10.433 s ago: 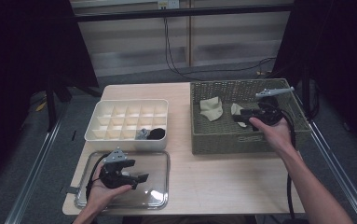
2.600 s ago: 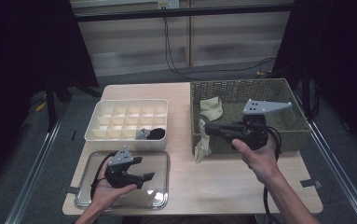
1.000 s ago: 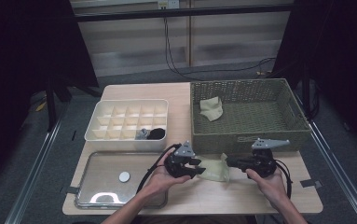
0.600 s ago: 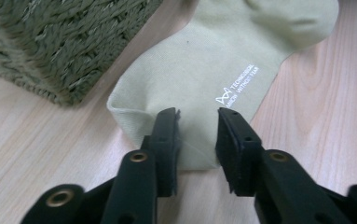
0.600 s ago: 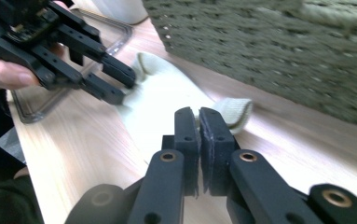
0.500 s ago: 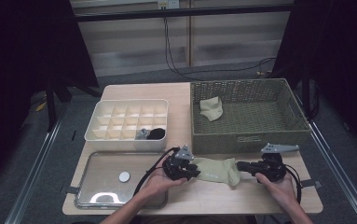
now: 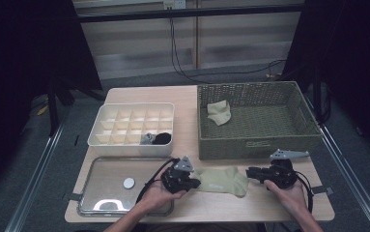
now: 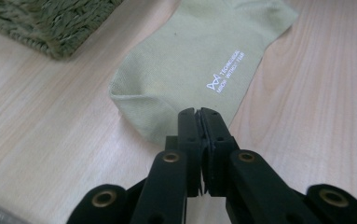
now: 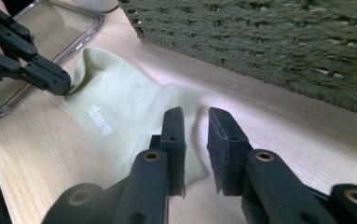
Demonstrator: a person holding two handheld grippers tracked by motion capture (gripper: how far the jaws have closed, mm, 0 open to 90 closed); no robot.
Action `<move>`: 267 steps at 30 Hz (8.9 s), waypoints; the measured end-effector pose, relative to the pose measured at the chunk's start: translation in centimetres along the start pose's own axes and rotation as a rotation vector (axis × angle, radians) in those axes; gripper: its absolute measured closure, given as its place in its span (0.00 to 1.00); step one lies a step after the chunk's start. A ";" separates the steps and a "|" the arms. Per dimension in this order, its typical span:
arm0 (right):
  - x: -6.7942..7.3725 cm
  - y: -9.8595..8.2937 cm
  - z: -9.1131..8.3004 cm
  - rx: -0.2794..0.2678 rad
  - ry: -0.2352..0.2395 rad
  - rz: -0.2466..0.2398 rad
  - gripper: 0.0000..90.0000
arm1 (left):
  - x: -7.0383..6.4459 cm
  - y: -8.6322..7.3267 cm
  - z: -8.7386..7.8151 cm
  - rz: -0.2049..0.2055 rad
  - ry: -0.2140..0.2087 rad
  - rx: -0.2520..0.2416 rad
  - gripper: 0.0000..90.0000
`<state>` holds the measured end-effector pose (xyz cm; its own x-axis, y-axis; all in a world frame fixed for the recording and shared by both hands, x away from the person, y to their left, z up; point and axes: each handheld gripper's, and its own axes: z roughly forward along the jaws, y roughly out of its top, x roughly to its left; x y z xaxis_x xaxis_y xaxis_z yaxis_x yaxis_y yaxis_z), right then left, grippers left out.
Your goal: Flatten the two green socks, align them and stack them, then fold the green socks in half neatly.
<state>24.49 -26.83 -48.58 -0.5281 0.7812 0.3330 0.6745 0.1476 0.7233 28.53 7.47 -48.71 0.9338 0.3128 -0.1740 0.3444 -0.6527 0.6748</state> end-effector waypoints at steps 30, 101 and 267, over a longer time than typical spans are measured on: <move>2.3 0.0 4.4 0.117 0.040 -0.053 1.00 | 0.8 1.6 0.8 0.090 0.028 0.030 0.65; 2.9 2.5 1.6 -0.075 0.071 -0.067 0.46 | 2.9 -7.0 -9.8 -0.201 0.150 -0.134 0.11; -6.9 21.7 15.7 0.267 -0.106 -0.039 0.95 | 4.4 -7.5 -11.2 -0.203 0.213 -0.190 0.14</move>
<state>50.90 -19.53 -44.63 -0.5084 0.8291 0.2327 0.7744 0.3220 0.5446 28.94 21.42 -46.52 0.8000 0.5728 -0.1783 0.4778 -0.4287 0.7668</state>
